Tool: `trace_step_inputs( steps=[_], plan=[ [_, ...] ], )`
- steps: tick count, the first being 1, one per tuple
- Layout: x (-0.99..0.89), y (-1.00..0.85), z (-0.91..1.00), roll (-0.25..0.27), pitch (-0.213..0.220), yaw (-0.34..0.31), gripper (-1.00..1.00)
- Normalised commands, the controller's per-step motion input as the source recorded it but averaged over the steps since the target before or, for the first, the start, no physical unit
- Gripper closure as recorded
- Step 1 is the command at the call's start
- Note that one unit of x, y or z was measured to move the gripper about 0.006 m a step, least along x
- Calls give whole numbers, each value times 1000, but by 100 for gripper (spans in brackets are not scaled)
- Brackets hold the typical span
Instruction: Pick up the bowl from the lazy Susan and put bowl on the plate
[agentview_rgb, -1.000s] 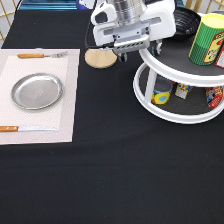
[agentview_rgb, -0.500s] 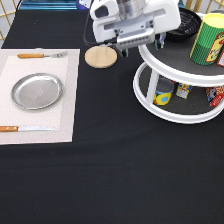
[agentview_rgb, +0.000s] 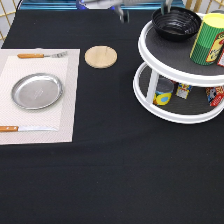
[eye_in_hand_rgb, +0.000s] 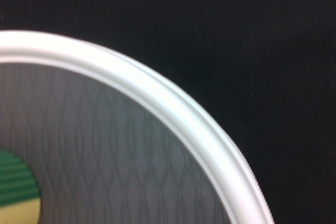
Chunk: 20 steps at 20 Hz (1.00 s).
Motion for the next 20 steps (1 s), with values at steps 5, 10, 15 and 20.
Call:
trace_step_inputs(
  steps=[5,10,15,20],
  plan=[
    [-919,291,-422,-115,-132,0,-100],
    [-861,273,-667,-44,-142,0,-100],
    [-622,-8,-757,7,-96,-8,-100],
    [-423,-44,-737,12,-93,-32,-100]
  ],
)
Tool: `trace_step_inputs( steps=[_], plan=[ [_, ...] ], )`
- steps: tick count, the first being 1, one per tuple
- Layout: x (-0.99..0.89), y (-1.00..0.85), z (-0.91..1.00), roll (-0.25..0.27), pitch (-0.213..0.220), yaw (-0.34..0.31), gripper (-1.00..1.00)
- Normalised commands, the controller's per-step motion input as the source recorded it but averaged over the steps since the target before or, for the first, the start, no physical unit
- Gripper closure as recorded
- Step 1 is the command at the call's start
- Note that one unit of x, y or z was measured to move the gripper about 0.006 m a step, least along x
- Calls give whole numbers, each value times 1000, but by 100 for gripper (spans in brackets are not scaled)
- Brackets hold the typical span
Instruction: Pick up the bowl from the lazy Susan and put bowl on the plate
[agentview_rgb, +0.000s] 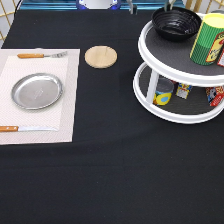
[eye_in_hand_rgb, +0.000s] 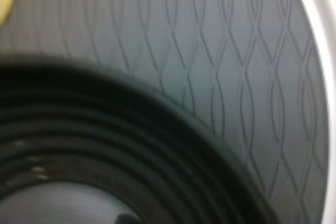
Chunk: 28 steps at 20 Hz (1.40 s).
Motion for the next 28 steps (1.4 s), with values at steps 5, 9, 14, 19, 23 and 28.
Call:
trace_step_inputs(
  steps=[5,9,14,19,23,28],
  plan=[
    [141,319,50,-44,11,-3,100],
    [309,225,206,-53,57,0,100],
    [217,51,28,-28,31,-13,100],
    [209,0,-8,-24,12,-50,100],
    [359,0,269,-7,79,-90,100],
    [306,-4,513,0,132,-90,100]
  ],
)
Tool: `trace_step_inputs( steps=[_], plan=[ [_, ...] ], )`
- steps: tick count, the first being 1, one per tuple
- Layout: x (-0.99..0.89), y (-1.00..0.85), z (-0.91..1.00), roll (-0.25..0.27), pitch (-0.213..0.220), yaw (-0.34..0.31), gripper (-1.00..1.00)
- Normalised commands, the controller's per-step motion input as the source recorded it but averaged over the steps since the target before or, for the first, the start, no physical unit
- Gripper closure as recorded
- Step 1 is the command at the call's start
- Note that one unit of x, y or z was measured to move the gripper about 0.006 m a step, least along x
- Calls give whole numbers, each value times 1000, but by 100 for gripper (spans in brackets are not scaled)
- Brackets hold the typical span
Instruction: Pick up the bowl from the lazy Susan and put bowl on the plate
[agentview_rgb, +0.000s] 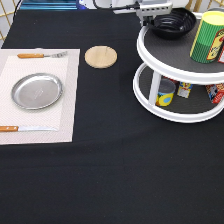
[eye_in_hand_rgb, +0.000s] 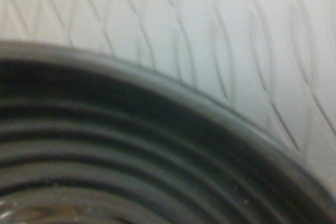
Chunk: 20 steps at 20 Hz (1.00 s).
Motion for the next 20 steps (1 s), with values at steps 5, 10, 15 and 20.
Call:
trace_step_inputs(
  steps=[5,10,15,20],
  plan=[
    [245,-146,734,14,170,-69,100],
    [261,-827,649,73,142,-10,100],
    [95,-1000,263,31,44,0,100],
    [141,-1000,-14,13,-24,0,100]
  ],
)
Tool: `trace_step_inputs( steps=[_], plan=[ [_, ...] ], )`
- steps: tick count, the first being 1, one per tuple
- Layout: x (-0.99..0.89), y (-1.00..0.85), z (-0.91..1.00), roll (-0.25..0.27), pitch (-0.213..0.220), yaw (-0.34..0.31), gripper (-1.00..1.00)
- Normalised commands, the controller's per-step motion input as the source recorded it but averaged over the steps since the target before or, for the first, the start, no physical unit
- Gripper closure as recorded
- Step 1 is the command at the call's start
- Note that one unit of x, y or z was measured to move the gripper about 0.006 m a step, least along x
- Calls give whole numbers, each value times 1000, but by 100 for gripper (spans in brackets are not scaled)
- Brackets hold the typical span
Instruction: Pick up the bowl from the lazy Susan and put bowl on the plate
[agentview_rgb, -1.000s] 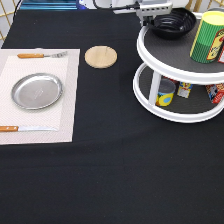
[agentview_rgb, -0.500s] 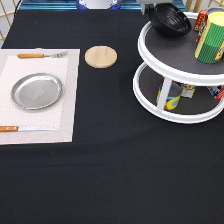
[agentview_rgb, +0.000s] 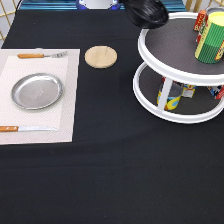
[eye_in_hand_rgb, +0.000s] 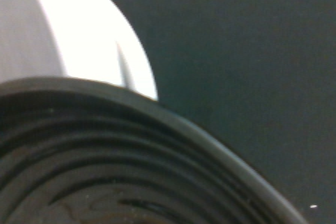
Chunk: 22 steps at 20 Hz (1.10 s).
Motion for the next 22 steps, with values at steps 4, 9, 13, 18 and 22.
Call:
trace_step_inputs(
  steps=[4,9,13,18,22],
  plan=[
    [174,-1000,-35,0,-42,0,100],
    [153,-1000,-37,0,-39,0,100],
    [118,-1000,-30,0,-34,0,100],
    [141,-1000,-60,0,-48,0,100],
    [159,-945,-216,0,-95,-26,100]
  ],
)
